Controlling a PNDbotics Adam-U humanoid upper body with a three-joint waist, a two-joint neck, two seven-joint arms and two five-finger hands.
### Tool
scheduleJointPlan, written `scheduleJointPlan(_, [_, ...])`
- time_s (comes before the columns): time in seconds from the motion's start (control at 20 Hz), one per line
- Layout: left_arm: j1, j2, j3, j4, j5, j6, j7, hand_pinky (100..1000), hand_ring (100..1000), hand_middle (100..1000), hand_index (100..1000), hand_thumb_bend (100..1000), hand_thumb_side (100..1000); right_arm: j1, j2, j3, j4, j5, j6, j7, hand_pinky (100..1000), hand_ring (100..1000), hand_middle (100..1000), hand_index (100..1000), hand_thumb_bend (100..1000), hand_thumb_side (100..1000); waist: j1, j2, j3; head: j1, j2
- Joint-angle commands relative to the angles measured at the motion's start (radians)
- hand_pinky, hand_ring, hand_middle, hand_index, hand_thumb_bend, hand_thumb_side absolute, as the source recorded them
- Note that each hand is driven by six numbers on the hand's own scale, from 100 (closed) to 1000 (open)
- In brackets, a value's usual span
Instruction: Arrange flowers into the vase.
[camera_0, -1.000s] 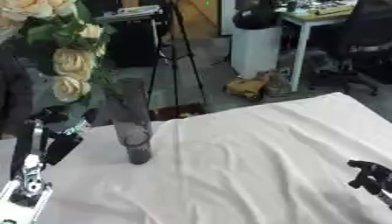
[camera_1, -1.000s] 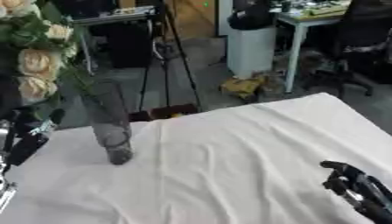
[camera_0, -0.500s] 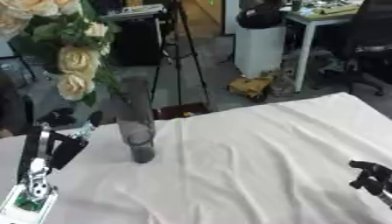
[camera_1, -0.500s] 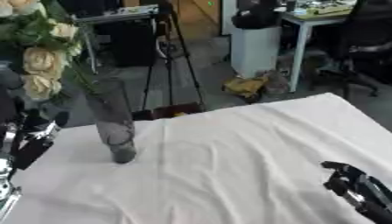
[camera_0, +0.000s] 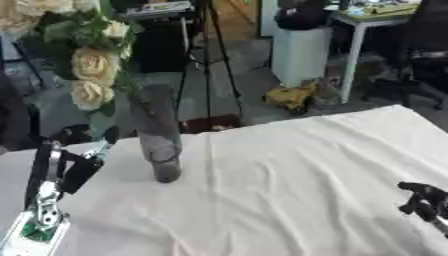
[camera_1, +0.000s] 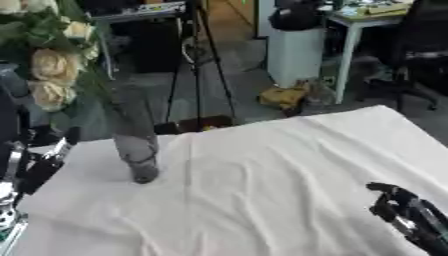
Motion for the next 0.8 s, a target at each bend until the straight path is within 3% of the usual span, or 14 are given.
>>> scheduleJointPlan(0.05, [-0.01, 0.012, 0.001, -0.023, 0.006, -0.006, -0.003, 563, 767, 596, 780, 673, 786, -0.008, -0.023, 0.001, -0.013, -0.006, -0.005, -0.002, 692, 978, 436, 827, 651, 746, -0.014, 0.0, -0.007, -0.003, -0.001])
scheduleJointPlan(0.8, [-0.001, 0.006, -0.004, -0.029, 0.012, -0.011, -0.006, 558, 763, 592, 780, 655, 794, -0.007, -0.013, 0.001, -0.023, -0.003, 0.001, -0.004, 691, 978, 434, 827, 649, 750, -0.019, -0.009, -0.005, -0.009, 0.005])
